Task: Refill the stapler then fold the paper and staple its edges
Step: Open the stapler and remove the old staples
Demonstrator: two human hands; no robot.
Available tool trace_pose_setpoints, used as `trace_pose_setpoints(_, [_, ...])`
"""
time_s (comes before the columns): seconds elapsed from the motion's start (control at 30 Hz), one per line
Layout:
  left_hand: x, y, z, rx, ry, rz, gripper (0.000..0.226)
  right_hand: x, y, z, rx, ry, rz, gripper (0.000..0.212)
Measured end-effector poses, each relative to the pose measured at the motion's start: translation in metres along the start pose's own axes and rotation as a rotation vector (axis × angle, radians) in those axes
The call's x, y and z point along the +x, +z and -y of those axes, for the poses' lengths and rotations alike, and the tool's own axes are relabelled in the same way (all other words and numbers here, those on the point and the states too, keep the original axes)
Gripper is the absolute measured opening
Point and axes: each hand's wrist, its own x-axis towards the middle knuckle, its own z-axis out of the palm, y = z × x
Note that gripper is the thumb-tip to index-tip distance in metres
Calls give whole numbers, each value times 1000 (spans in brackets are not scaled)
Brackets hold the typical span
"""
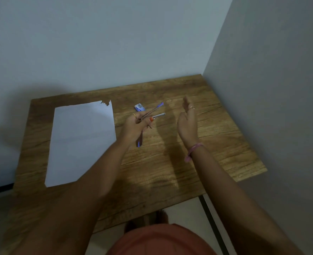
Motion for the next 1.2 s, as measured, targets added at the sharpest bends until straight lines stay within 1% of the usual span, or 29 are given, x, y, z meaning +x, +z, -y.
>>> trace_pose_setpoints(0.03, [2,1,-1,61,34,0,22,-3,4,-7,-42,-39,94,60])
trace_pose_setpoints(0.1, [6,2,-2,156,94,23,29,-8,7,-18,-127,-70,387,59])
trace_pose_setpoints(0.13, [8,2,-2,192,115,35,34,-9,6,-20,-119,-57,442,59])
trace_pose_setpoints(0.17, [9,2,-3,216,132,43,37,-8,4,-21,-71,-33,406,61])
trace_pose_setpoints(0.23, [11,1,-4,251,173,47,40,-6,1,-19,69,44,190,64])
trace_pose_setpoints(0.27, [12,2,-6,277,197,46,40,-5,-1,-19,117,79,118,66])
trace_pose_setpoints(0.3, [13,3,-7,299,214,47,41,-4,-1,-21,152,103,108,67])
trace_pose_setpoints(0.33, [13,4,-8,305,218,51,41,-4,-2,-23,174,114,161,66])
trace_pose_setpoints(0.4, [15,6,-9,295,199,68,41,-7,-1,-24,187,142,360,62])
trace_pose_setpoints(0.43, [17,6,-8,304,193,81,40,-8,0,-24,189,152,388,62])
trace_pose_setpoints(0.47, [18,5,-8,322,190,94,39,-8,1,-24,203,164,321,63])
trace_pose_setpoints(0.53, [19,3,-6,296,158,98,36,-8,0,-18,274,193,19,67])
trace_pose_setpoints(0.57, [18,3,-4,211,112,88,34,-9,-1,-16,295,192,-92,69])
trace_pose_setpoints(0.6, [17,4,-3,81,48,78,32,-11,-3,-14,262,152,-116,70])
trace_pose_setpoints(0.63, [16,5,-1,-57,-18,78,28,-11,-3,-16,188,82,-25,68])
trace_pose_setpoints(0.7, [16,9,3,-262,-111,97,21,-15,-6,-16,-15,-59,351,68])
trace_pose_setpoints(0.73, [16,10,5,-327,-138,108,19,-15,-8,-12,-72,-112,448,70])
trace_pose_setpoints(0.77, [16,9,7,-376,-156,115,18,-11,-10,-8,-56,-152,427,73])
trace_pose_setpoints(0.83, [17,7,6,-422,-175,110,15,-4,-10,7,119,-142,165,81])
trace_pose_setpoints(0.87, [17,6,5,-427,-179,106,14,-2,-10,10,147,-132,69,86])
trace_pose_setpoints(0.9, [17,6,4,-425,-179,105,14,1,-10,8,116,-155,70,89])
trace_pose_setpoints(0.93, [16,6,2,-427,-174,109,14,2,-10,8,-3,-220,162,89])
trace_pose_setpoints(0.97, [16,6,1,-436,-171,112,14,2,-11,5,-197,-274,335,89])
trace_pose_setpoints(1.0, [15,6,0,-449,-173,114,15,3,-14,1,-364,-287,491,88])
trace_pose_setpoints(1.03, [14,6,-1,-465,-183,115,16,4,-17,1,-417,-288,531,88])
trace_pose_setpoints(1.07, [13,5,-1,-480,-195,116,17,6,-19,2,-355,-299,467,87])
trace_pose_setpoints(1.13, [11,5,-1,-507,-216,108,19,5,-17,15,-21,-259,131,86])
trace_pose_setpoints(1.17, [10,6,-1,-521,-225,102,19,4,-15,15,84,-235,-6,86])
trace_pose_setpoints(1.2, [9,7,-2,-537,-233,97,19,4,-12,16,97,-222,-23,87])
